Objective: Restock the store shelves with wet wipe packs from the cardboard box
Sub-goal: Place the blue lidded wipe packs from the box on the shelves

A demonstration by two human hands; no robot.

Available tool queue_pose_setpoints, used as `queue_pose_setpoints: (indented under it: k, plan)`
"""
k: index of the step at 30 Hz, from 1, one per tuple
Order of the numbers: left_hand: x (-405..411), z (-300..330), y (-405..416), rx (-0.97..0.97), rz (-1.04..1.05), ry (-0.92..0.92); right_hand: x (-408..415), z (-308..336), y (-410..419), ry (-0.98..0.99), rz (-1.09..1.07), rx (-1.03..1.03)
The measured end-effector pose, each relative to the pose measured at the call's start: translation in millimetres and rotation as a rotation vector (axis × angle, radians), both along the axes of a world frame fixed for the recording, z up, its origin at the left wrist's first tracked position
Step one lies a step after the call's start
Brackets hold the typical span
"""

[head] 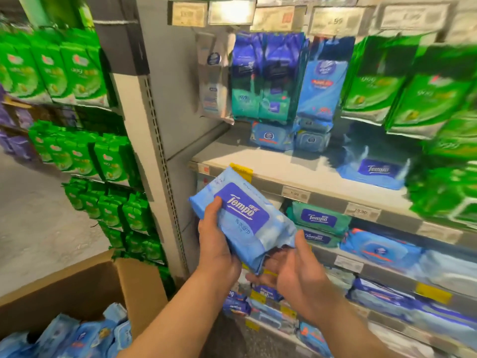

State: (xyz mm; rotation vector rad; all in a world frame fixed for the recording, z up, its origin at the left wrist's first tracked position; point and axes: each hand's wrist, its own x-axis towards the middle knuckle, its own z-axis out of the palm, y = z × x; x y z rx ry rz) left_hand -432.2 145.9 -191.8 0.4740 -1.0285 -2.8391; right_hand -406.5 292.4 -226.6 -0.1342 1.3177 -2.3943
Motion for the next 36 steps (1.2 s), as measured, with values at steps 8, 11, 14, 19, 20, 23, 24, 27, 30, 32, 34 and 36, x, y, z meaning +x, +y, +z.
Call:
queue_pose_setpoints:
  k: [8, 11, 14, 19, 20, 23, 24, 27, 30, 32, 34, 36]
  plan:
    - [-52, -3, 27, -0.172, -0.157, 0.078, -45, 23, 10, 0.091, -0.314, 0.135]
    - [-77, -4, 28, -0.247, -0.237, 0.119, -70, 19, 21, 0.131, -0.398, 0.193]
    - [-105, -1, 33, -0.251, -0.306, 0.126, -100, 23, 34, 0.122, -0.487, 0.235]
    - [-159, 8, 49, -0.209, -0.318, 0.126, -145, 40, 66, 0.123, -0.621, 0.352]
    - [-168, 10, 54, -0.219, -0.336, 0.148, -150, 42, 74, 0.127, -0.643, 0.373]
    - [-194, 10, 69, -0.325, -0.429, 0.204, -162, 47, 101, 0.14, -0.694, 0.431]
    - [-202, 10, 73, -0.341, -0.456, 0.211, -164, 49, 110, 0.144, -0.713, 0.466]
    - [-218, 6, 85, -0.448, -0.573, 0.244, -167, 47, 140, 0.149, -0.765, 0.567]
    - [-232, 4, 100, -0.581, -0.693, 0.253, -166, 49, 167, 0.138, -0.796, 0.671]
    - [-240, 2, 114, -0.672, -0.762, 0.308, -165, 52, 188, 0.169, -0.805, 0.714]
    - [-242, 4, 133, -0.761, -0.814, 0.389, -162, 54, 211, 0.19, -0.801, 0.746]
    - [-247, 6, 149, -0.838, -0.839, 0.457, -160, 56, 232, 0.201, -0.799, 0.745]
